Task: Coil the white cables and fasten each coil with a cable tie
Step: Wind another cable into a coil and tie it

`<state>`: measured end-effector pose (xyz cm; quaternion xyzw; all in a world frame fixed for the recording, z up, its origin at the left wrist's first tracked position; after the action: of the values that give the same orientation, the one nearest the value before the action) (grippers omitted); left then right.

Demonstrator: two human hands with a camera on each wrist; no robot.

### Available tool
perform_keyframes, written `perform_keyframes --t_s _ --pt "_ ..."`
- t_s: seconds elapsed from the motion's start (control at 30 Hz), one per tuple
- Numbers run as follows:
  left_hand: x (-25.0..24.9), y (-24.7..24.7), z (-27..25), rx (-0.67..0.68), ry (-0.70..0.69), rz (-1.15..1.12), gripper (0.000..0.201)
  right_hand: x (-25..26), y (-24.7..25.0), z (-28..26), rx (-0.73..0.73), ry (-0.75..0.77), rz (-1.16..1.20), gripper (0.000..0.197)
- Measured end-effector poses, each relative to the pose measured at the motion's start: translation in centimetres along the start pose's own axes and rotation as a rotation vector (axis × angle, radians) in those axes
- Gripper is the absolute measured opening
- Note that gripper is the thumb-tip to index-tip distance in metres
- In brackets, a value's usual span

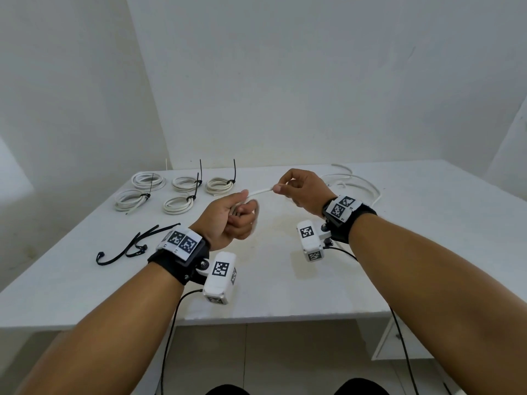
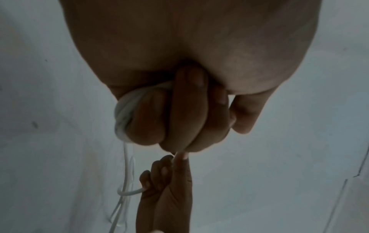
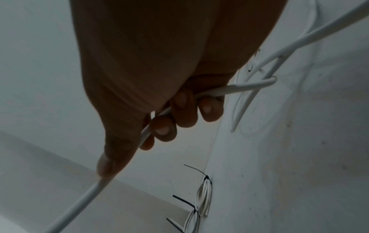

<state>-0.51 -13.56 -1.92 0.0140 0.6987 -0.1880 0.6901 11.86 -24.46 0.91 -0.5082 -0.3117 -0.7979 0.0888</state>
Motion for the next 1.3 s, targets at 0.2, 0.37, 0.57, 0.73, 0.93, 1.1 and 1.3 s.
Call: perform_keyframes --t_s 0.2,0.37,0.57,0.73,0.93,1.1,1.3 --pt "-3.9 -0.5 -0.3 0.004 -0.249 -0.168 0.038 -1.5 0.0 -0.4 -0.002 -0.028 -0.076 0.028" --pt "-5.5 0.3 0.9 -0.069 -0.339 -0.16 0.044 -1.2 -3.1 -1.0 0.1 -0.002 -0.249 0.031" --pt "-5.6 1.3 2.5 -0.186 -0.357 -0.228 0.036 0.2 -6.8 -1.5 0.265 0.019 -0.364 0.031" --pt "-5.7 3.6 2.8 -0.469 -0.376 0.227 0.028 1.5 -8.6 -2.2 0.336 0.041 -0.404 0.029" --pt "-3.5 5.6 2.3 -0.595 -0.125 0.781 0.035 1.5 -8.8 -2.2 0.358 0.08 -0.553 0.028" --pt "-2.4 6.2 1.8 -0.588 0.057 0.983 0.034 2.3 -7.8 -2.1 0.321 0.122 -0.531 0.017" --pt "0.2 5.7 2.1 -0.343 0.254 1.05 0.035 3.6 -6.1 -1.4 0.26 0.154 -0.483 0.008"
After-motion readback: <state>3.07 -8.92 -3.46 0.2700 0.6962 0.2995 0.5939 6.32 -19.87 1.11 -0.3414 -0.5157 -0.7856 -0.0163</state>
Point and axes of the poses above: each hand's wrist, its own z-axis towards the middle knuckle, its own y-axis out of the back of the hand, x = y × z, the point moved 9 cm from there along z, towards the middle knuckle, and after that the axes turned 3 degrees about x, right-handed, at the moved point
